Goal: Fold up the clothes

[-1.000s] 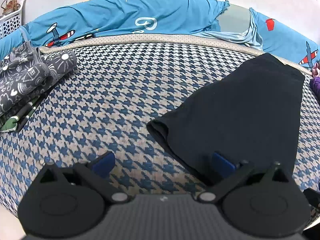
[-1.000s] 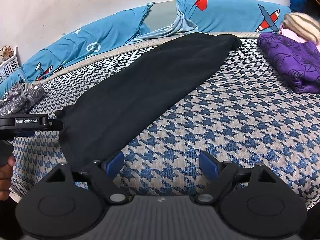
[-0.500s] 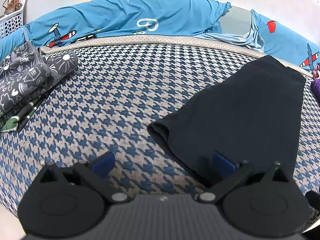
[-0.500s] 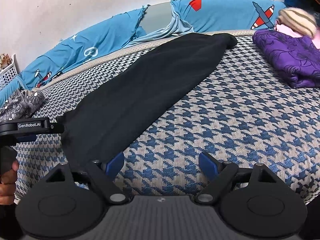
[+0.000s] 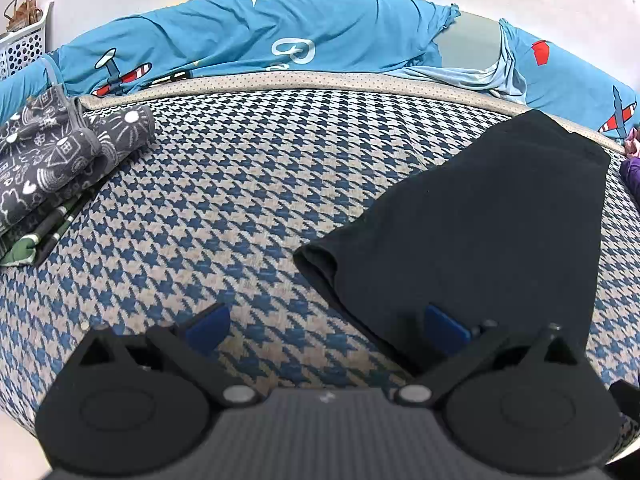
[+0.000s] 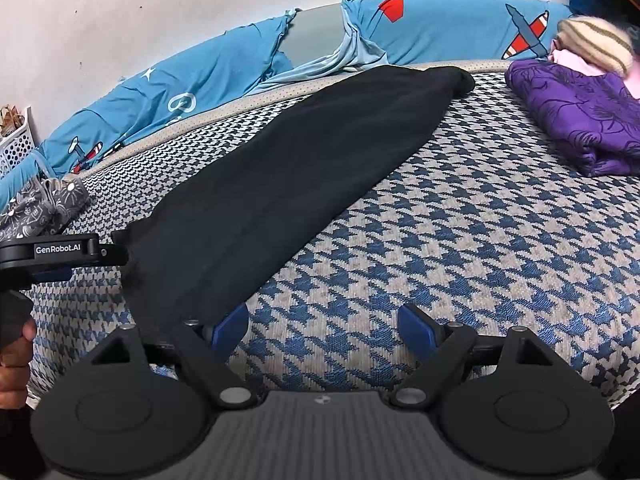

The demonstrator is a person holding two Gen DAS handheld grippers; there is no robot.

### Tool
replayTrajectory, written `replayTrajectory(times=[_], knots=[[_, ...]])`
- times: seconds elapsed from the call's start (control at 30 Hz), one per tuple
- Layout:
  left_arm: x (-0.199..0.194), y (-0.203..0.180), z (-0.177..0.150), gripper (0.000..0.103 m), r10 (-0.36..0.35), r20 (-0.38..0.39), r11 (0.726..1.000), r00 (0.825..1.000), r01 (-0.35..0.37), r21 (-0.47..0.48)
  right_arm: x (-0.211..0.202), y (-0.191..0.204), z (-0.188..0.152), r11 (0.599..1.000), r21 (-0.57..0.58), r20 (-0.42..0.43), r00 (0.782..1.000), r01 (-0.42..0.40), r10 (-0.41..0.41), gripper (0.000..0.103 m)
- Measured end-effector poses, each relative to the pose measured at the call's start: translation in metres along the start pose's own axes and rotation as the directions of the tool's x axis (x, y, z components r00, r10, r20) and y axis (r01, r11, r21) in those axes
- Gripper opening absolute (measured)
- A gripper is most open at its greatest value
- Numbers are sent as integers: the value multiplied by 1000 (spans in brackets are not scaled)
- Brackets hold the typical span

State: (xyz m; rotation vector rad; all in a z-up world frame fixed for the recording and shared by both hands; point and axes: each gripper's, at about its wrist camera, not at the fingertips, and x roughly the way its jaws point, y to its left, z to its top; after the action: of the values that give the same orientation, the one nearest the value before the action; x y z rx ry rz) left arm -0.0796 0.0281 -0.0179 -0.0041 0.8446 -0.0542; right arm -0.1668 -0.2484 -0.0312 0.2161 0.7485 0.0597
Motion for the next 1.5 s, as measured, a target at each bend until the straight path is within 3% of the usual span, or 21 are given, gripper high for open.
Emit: replayTrajectory(times=[1.1, 1.5], knots=[[-3, 6, 4, 103, 7, 8, 1000, 1000, -7, -22, -9, -7, 7, 999, 44, 47, 999, 11, -13, 82], [-3, 5, 4, 103, 6, 9, 1000, 1000, -6, -26, -11, 2, 6, 1000, 0, 52, 999, -11, 11, 81]])
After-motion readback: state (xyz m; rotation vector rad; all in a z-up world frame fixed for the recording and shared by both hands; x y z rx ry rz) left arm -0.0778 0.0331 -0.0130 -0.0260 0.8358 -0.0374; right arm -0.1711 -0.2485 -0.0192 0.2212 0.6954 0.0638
